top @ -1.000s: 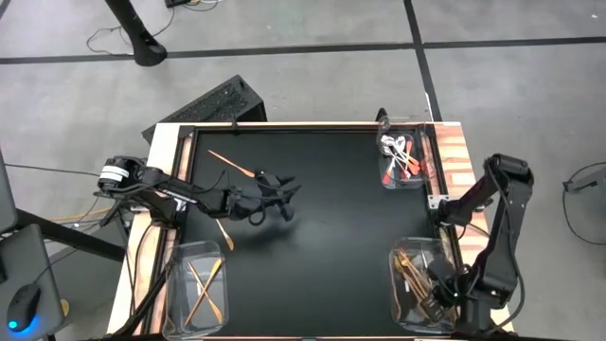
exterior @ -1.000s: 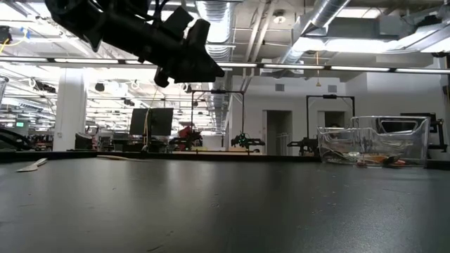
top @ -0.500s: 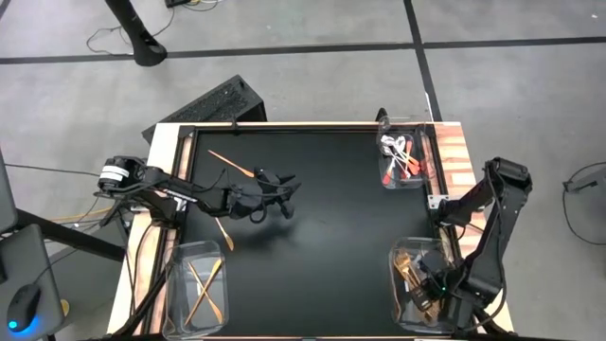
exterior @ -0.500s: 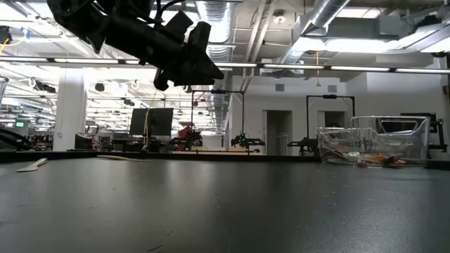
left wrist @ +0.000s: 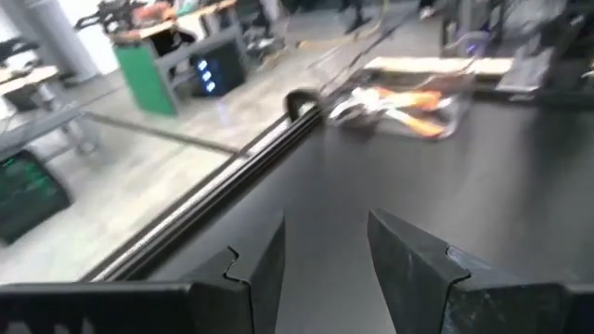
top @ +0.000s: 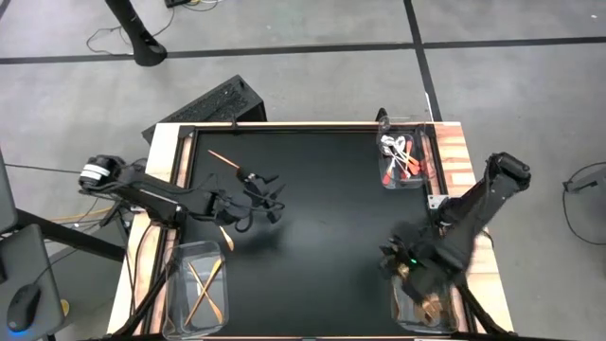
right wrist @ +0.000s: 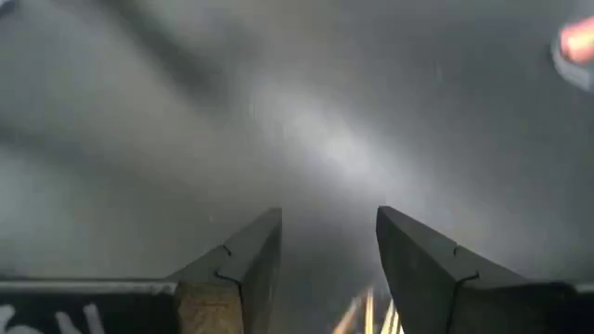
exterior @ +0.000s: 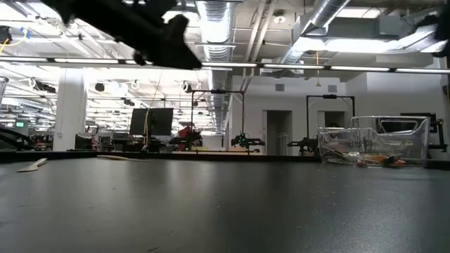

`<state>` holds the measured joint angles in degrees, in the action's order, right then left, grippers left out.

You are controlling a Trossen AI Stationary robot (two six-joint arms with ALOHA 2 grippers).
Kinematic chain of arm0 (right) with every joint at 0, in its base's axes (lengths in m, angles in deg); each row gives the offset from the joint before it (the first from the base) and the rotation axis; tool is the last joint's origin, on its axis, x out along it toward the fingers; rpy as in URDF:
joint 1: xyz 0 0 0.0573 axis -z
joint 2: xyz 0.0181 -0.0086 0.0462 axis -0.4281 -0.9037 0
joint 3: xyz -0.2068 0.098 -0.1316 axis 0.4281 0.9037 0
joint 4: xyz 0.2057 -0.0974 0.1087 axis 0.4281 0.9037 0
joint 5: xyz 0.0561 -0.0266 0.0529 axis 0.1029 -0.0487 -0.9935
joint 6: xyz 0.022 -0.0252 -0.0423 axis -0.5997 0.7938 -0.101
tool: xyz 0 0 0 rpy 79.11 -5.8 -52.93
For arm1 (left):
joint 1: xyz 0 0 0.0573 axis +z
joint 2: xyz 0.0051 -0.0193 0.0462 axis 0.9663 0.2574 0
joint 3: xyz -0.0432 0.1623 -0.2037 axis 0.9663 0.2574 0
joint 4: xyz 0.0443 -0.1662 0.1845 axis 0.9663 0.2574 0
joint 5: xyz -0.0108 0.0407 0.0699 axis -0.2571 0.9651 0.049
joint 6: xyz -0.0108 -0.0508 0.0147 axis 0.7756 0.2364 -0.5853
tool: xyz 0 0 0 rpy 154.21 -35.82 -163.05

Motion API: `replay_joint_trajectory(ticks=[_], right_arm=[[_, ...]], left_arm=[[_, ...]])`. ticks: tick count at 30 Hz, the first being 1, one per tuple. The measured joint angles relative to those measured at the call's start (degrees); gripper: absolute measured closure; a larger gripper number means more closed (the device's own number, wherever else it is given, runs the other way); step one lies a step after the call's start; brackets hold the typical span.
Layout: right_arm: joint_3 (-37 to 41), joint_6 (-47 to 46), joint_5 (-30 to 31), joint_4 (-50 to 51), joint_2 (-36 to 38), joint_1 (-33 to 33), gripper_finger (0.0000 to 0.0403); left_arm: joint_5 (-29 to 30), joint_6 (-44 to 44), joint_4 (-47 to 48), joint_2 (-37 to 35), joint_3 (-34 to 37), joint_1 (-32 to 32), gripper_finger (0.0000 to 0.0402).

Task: Sort silverware by color (type)
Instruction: Put the gold table knife into the bottom left transparent bin

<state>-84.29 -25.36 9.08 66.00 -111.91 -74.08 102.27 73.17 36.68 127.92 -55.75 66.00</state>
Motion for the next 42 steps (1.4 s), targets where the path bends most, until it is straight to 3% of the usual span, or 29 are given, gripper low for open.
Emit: replay_joint_trajectory(ticks=[6, 9, 13, 16, 19, 21, 23, 26, 29, 36, 42], right_arm=[[0.0, 34.2, 1.1, -14.9, 0.0, 17.9, 0.0206], [0.0, 52.1, -2.6, -26.7, 0.0, 26.8, 0.0206], [0.9, 69.2, -10.7, -42.9, -0.9, 36.2, 0.0207], [1.0, 77.9, -14.4, -51.6, -2.1, 41.6, 0.0207], [1.3, 82.1, -16.3, -56.7, -4.2, 46.6, 0.0207], [0.9, 82.6, -18.4, -64.1, -7.3, 49.6, 0.0207], [1.3, 82.7, -22.3, -65.6, -9.6, 51.9, 0.0207], [1.1, 83.0, -28.7, -70.8, -13.4, 53.3, 0.0207], [1.1, 83.7, -31.1, -72.8, -16.0, 53.7, 0.0207], [1.2, 87.4, -31.1, -73.6, -17.8, 53.6, 0.0207], [1.2, 91.9, -31.1, -73.3, -17.8, 53.7, 0.0207]], left_arm=[[1.5, 7.7, 16.7, -10.1, 2.3, 0.3, 0.0258], [0.9, 14.0, 23.5, -14.6, 5.3, 0.3, 0.0258], [-5.4, 26.1, 38.9, -19.8, 6.8, 0.3, 0.0258], [-12.9, 29.3, 48.2, -23.0, 6.4, 0.3, 0.0258], [-13.5, 30.3, 49.8, -25.4, 6.1, 0.3, 0.0258], [-10.7, 26.2, 49.7, -26.7, 6.0, 0.8, 0.0258], [-11.4, 21.0, 49.6, -27.0, 6.0, 2.7, 0.0258], [-21.1, 18.7, 51.1, -26.2, 5.4, 10.5, 0.0265], [-28.9, 16.4, 52.4, -23.4, 3.4, 19.8, 0.0277], [-35.2, 2.5, 59.5, -11.4, -6.8, 36.0, 0.0291], [-34.9, -15.3, 63.0, 1.5, -12.3, 43.2, 0.0291]])
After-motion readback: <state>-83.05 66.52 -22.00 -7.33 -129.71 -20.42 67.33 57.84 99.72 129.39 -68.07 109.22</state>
